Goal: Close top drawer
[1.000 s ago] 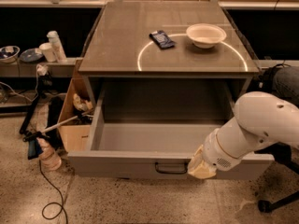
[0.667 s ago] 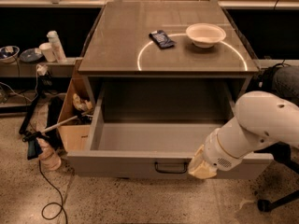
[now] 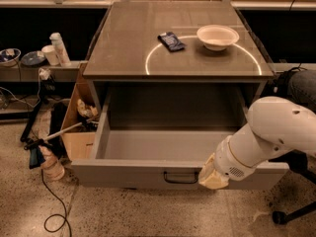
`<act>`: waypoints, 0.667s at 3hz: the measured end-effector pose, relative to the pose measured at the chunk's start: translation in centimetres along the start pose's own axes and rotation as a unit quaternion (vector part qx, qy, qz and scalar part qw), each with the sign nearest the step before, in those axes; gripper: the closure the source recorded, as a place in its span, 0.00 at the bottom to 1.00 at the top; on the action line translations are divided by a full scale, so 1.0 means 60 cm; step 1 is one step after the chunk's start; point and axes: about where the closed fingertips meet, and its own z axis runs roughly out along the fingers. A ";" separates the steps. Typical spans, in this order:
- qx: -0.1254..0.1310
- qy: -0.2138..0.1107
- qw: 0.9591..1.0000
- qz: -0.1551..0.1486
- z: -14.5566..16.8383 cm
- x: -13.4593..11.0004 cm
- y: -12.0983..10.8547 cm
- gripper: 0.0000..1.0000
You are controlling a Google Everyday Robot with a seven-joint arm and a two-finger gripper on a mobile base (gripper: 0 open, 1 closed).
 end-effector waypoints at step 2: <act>0.000 0.000 1.000 0.000 0.000 0.000 0.000 0.15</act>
Offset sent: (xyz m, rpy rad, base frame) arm 0.0000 0.0000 0.0000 0.0000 0.0000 0.0000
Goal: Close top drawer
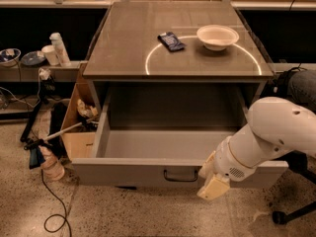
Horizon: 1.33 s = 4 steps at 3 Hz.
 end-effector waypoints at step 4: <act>0.023 0.013 1.000 0.003 -0.002 -0.004 0.006 0.00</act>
Offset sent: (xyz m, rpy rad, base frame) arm 0.0000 0.0000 0.0000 0.0000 0.0000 0.0000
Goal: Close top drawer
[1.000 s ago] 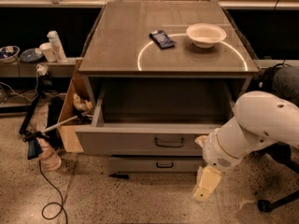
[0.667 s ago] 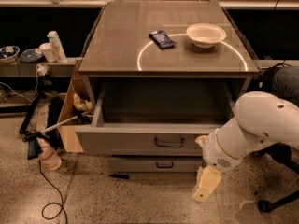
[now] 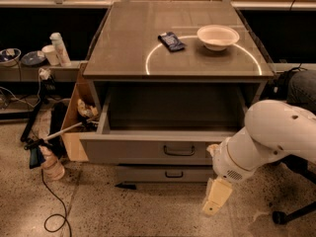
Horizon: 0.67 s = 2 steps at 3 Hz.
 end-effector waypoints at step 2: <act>0.002 0.014 1.000 0.008 0.005 -0.003 0.006 0.00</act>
Offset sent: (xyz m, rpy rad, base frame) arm -0.0016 0.0049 -0.0044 -0.0403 0.0270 -0.0239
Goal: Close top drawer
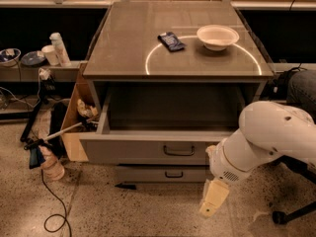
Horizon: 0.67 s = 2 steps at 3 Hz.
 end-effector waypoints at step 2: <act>0.000 0.000 1.000 0.000 0.000 0.000 0.000 0.42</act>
Offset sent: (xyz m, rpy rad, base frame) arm 0.0000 0.0000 0.0000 0.0000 0.0000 0.0000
